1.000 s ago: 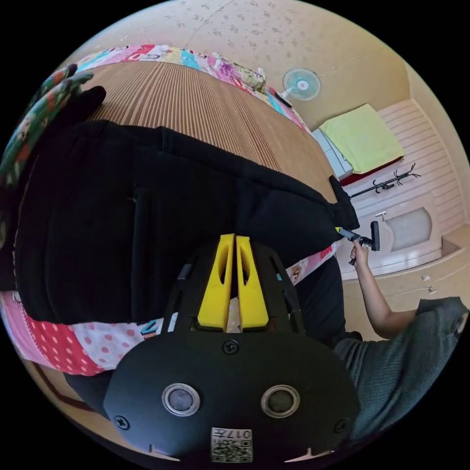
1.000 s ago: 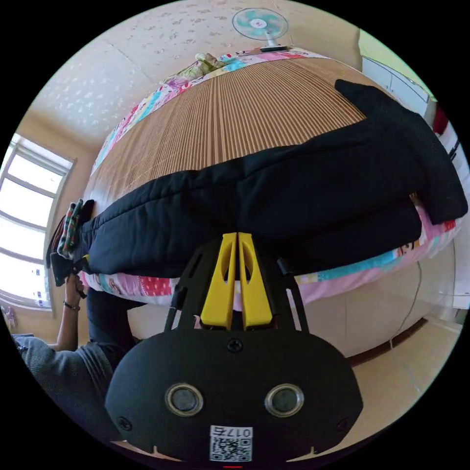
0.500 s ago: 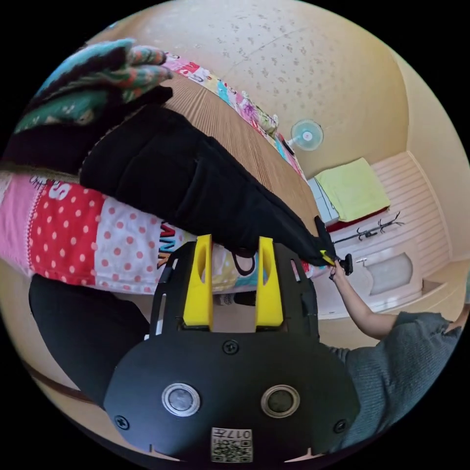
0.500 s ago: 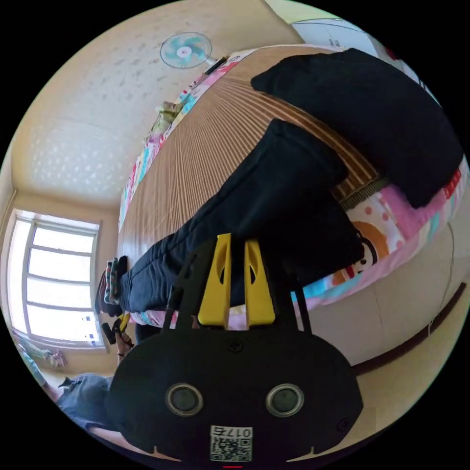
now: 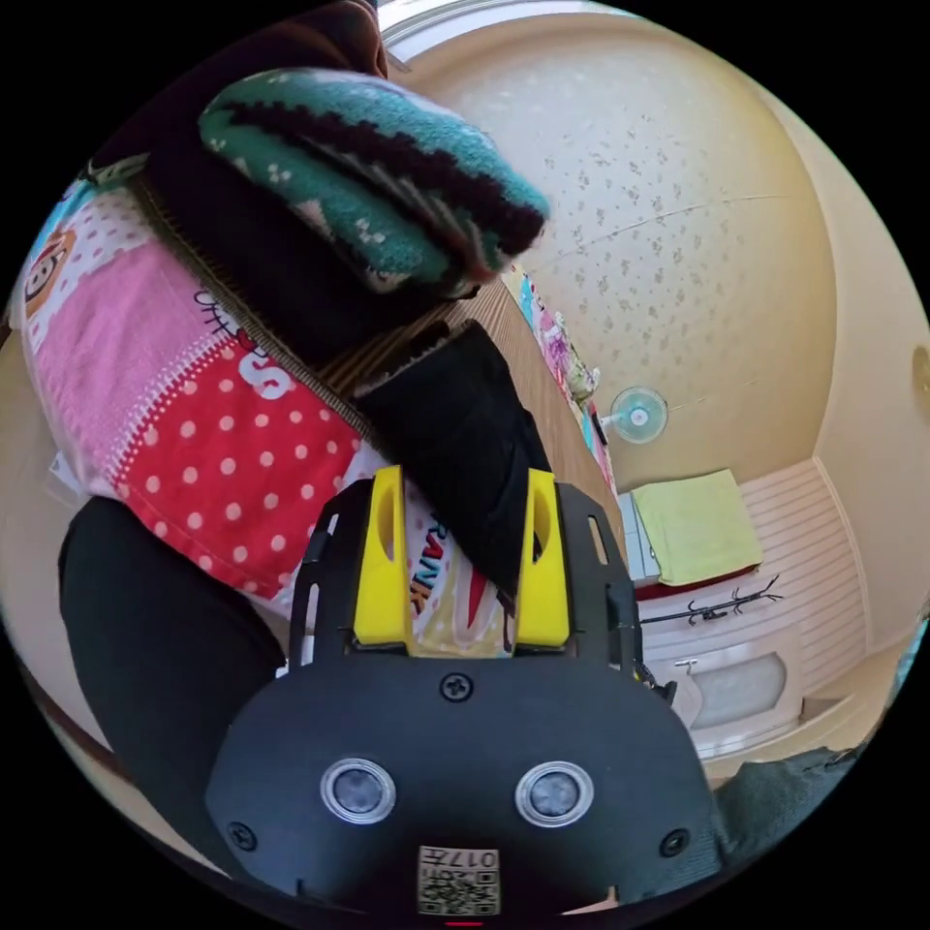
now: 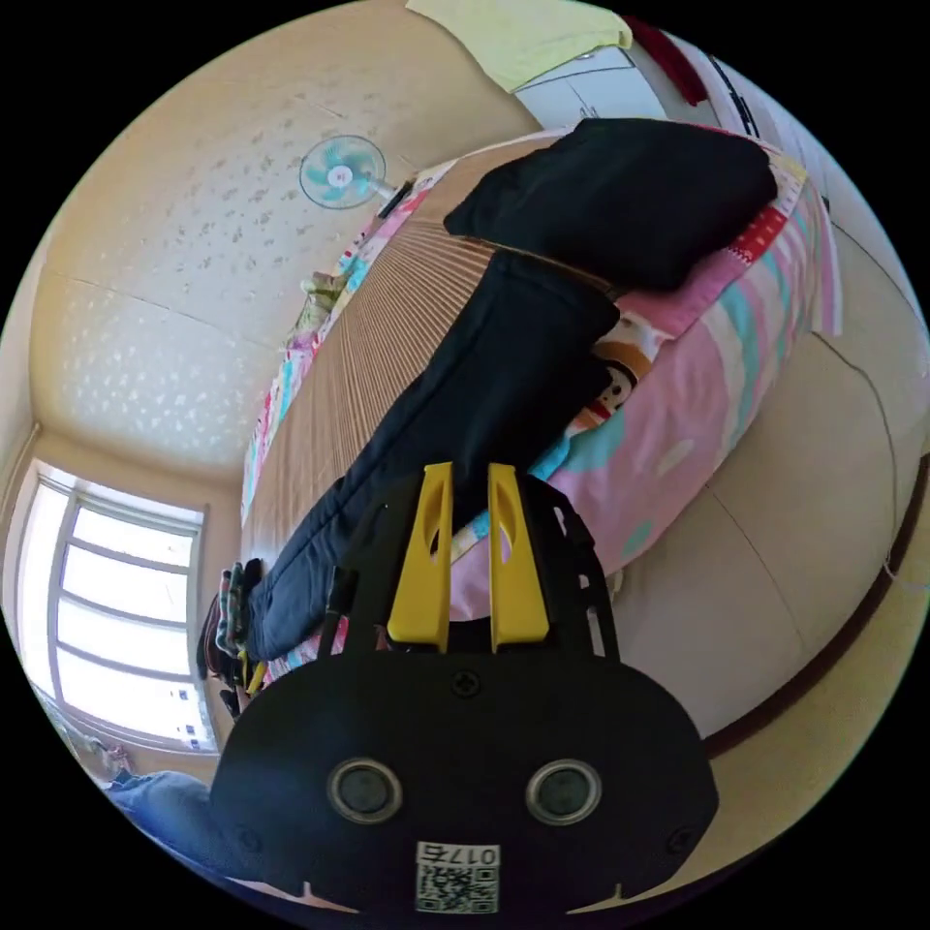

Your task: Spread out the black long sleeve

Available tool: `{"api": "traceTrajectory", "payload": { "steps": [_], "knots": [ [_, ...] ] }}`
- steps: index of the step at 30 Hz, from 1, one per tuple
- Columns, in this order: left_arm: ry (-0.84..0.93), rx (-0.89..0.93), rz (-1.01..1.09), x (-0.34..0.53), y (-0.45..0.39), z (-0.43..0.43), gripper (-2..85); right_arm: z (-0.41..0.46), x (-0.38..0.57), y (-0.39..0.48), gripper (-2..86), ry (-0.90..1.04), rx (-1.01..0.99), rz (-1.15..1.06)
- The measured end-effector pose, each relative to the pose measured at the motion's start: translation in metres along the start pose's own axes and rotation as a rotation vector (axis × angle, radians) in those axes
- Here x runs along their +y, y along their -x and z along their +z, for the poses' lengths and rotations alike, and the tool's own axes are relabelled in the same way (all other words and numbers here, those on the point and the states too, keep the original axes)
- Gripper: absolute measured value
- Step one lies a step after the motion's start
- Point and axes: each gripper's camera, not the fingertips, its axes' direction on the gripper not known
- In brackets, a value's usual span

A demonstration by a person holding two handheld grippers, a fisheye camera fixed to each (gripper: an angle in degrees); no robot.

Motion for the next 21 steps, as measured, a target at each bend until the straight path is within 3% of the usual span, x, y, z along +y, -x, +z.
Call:
{"api": "traceTrajectory", "payload": {
  "steps": [2, 4, 7, 13, 16, 21],
  "knots": [
    [0.046, 0.095, -0.079, -0.004, 0.016, 0.023, 14.3, -0.011, 0.034, 0.022, 5.7, -0.139, -0.048, -0.021],
    [0.030, 0.153, -0.121, -0.003, 0.024, 0.028, 10.4, 0.007, 0.051, 0.054, 4.6, -0.114, -0.140, -0.122],
    [0.034, 0.380, -0.007, -0.008, 0.010, 0.025, 7.9, 0.072, 0.070, 0.132, 1.8, 0.140, -0.238, -0.322],
    [-0.023, 0.394, 0.302, -0.019, -0.070, -0.029, 7.1, 0.210, 0.146, 0.304, 0.7, 0.421, -0.285, -0.654],
    [-0.056, 0.401, 0.428, -0.015, -0.111, -0.050, 7.2, 0.282, 0.183, 0.363, 0.6, 0.553, -0.157, -0.750],
    [-0.096, 0.373, 0.606, 0.010, -0.181, -0.052, 7.8, 0.319, 0.189, 0.417, 0.7, 0.864, -0.453, -0.870]
  ]
}}
